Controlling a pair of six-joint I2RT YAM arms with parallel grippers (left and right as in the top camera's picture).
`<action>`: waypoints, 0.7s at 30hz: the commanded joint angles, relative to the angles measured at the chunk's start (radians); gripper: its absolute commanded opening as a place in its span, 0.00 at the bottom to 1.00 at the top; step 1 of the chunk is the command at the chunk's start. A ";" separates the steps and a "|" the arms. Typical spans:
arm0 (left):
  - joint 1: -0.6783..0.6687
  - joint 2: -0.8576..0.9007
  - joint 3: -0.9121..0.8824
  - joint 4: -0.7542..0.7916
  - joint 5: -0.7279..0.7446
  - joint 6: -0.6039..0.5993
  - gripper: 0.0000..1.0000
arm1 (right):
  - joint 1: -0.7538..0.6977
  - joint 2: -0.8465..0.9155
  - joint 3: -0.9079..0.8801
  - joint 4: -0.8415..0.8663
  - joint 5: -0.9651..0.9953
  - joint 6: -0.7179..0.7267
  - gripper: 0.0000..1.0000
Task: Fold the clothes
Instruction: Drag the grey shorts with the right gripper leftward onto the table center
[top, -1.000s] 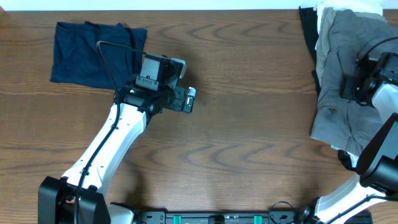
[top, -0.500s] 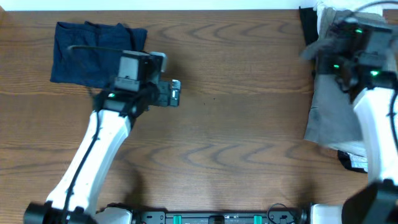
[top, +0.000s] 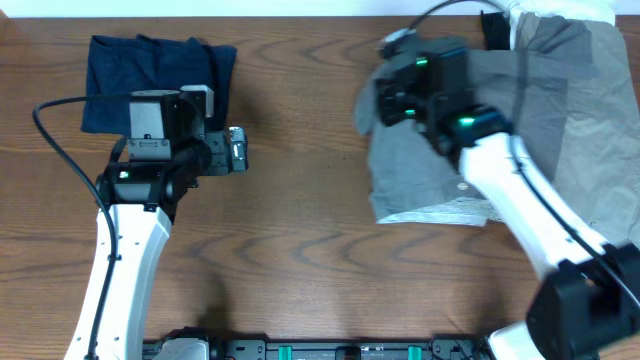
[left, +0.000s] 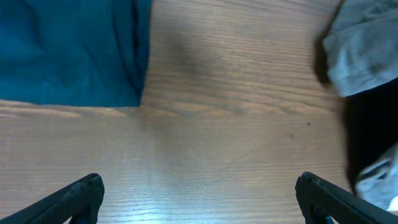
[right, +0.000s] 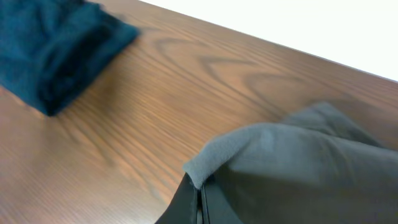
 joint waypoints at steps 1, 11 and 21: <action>0.019 -0.012 0.026 -0.013 -0.009 -0.013 1.00 | 0.086 0.066 0.005 0.094 -0.048 0.059 0.01; 0.099 -0.012 0.026 -0.047 -0.009 -0.012 1.00 | 0.308 0.218 0.032 0.359 -0.034 0.189 0.01; 0.123 -0.011 0.026 -0.050 -0.008 -0.012 1.00 | 0.267 0.221 0.158 0.212 0.023 0.149 0.99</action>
